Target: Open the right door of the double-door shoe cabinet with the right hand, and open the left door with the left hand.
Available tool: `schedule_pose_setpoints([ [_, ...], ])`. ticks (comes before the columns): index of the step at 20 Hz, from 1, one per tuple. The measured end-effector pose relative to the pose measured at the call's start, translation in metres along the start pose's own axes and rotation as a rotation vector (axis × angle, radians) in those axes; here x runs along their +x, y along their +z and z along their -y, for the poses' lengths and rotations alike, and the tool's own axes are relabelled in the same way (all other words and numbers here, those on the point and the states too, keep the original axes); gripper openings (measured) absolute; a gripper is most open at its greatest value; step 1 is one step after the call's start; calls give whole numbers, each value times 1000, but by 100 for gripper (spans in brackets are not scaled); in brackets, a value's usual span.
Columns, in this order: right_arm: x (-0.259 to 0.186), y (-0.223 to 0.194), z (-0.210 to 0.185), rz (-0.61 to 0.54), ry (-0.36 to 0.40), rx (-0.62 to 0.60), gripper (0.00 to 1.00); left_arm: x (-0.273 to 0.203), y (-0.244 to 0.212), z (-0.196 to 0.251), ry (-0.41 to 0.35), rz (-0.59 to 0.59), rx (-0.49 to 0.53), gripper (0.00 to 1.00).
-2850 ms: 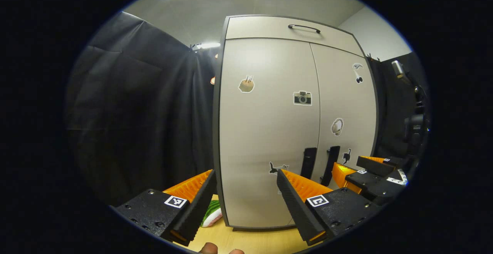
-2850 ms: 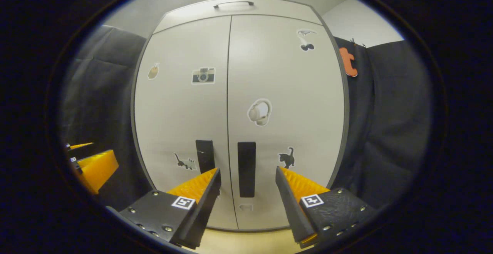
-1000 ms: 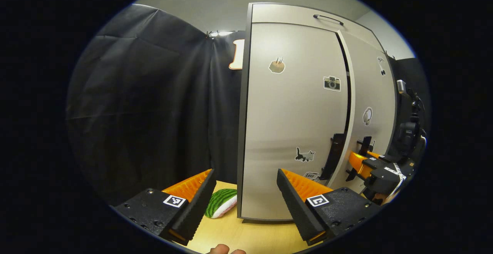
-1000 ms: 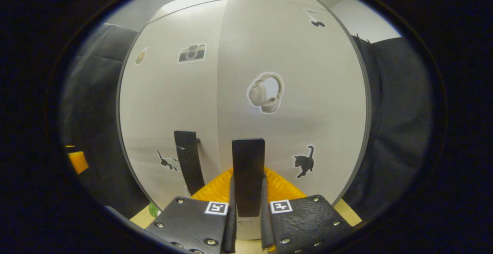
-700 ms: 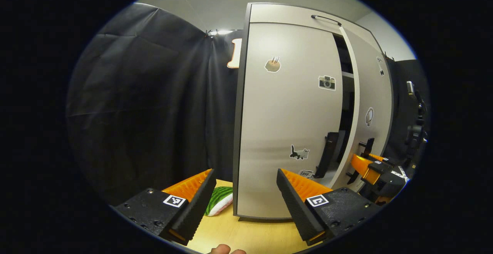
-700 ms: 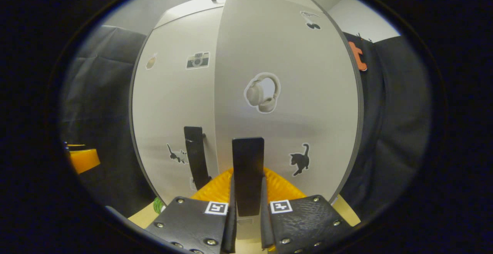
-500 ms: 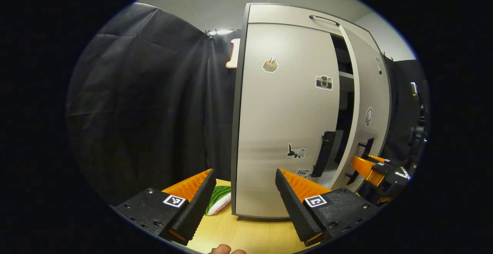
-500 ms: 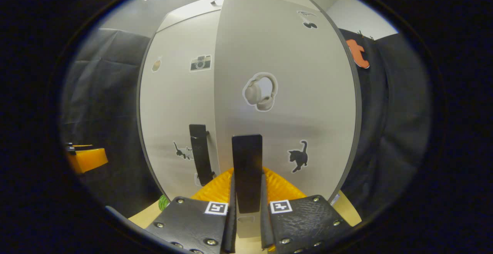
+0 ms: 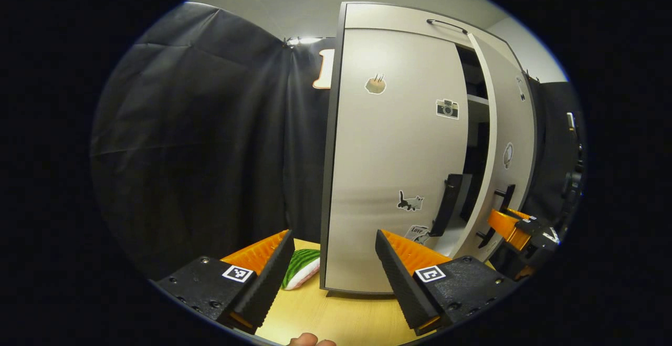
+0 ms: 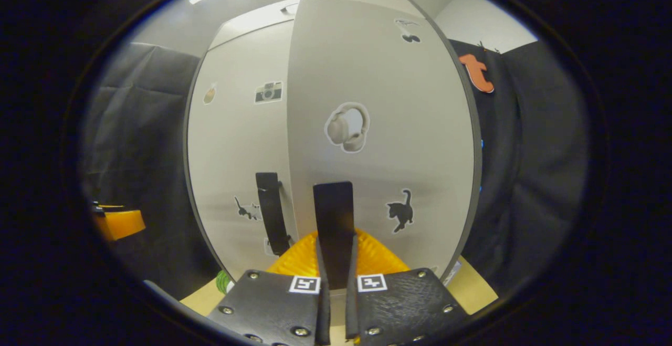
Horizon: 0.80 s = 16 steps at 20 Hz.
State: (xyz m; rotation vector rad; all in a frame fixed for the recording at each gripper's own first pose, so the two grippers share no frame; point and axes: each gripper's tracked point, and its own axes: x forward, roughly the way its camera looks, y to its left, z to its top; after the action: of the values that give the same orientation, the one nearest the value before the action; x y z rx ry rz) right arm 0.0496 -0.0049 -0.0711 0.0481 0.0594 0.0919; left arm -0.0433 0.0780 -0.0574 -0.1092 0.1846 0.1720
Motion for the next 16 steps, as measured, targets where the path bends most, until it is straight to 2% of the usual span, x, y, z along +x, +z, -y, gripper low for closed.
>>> schedule_pose_setpoints([
  [6,-22,1,12,30,-48,9,11,6,2,0,-4,-4,7,96],
  [10,-39,2,24,33,-66,35,11,12,3,25,-67,-1,12,97],
  [11,-43,3,26,37,-74,39,11,14,2,32,-84,-2,18,94],
  [12,-47,2,30,38,-81,36,11,15,1,38,-101,-3,24,96],
  [16,-61,3,41,48,-120,47,11,18,-4,62,-164,-15,40,96],
])
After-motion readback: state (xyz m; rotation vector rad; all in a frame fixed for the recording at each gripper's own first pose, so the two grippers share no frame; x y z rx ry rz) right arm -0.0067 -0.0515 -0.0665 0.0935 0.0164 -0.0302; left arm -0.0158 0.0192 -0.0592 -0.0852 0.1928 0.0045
